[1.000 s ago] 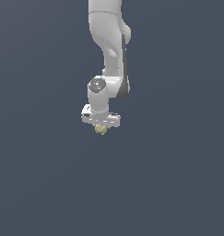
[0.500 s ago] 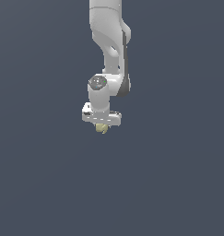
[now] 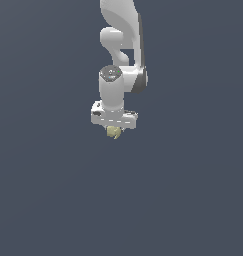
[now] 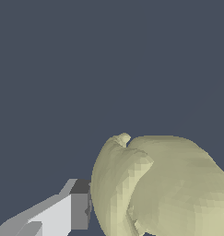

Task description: Pick up the object and move it to a goal position.

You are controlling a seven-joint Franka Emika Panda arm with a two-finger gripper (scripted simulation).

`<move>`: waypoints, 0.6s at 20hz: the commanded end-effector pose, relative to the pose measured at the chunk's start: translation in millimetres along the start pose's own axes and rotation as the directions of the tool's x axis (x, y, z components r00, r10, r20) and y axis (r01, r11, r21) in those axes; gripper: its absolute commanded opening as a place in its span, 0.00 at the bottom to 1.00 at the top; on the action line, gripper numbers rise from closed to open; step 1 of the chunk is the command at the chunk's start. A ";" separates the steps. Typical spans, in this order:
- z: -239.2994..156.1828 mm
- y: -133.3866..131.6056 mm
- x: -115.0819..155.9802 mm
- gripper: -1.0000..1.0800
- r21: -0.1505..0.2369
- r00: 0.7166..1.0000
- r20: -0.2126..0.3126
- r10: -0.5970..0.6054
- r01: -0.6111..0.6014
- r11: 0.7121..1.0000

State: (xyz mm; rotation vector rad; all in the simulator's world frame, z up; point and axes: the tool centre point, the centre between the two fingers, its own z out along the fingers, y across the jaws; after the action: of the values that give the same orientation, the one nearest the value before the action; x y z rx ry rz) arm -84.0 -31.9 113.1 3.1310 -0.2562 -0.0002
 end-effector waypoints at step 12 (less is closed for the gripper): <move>-138.0 -45.1 -7.4 0.00 -0.002 1.000 -0.001 0.000 0.000 1.000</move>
State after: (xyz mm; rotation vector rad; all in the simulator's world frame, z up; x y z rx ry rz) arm -83.5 8.7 235.1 3.1294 -0.2561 0.0021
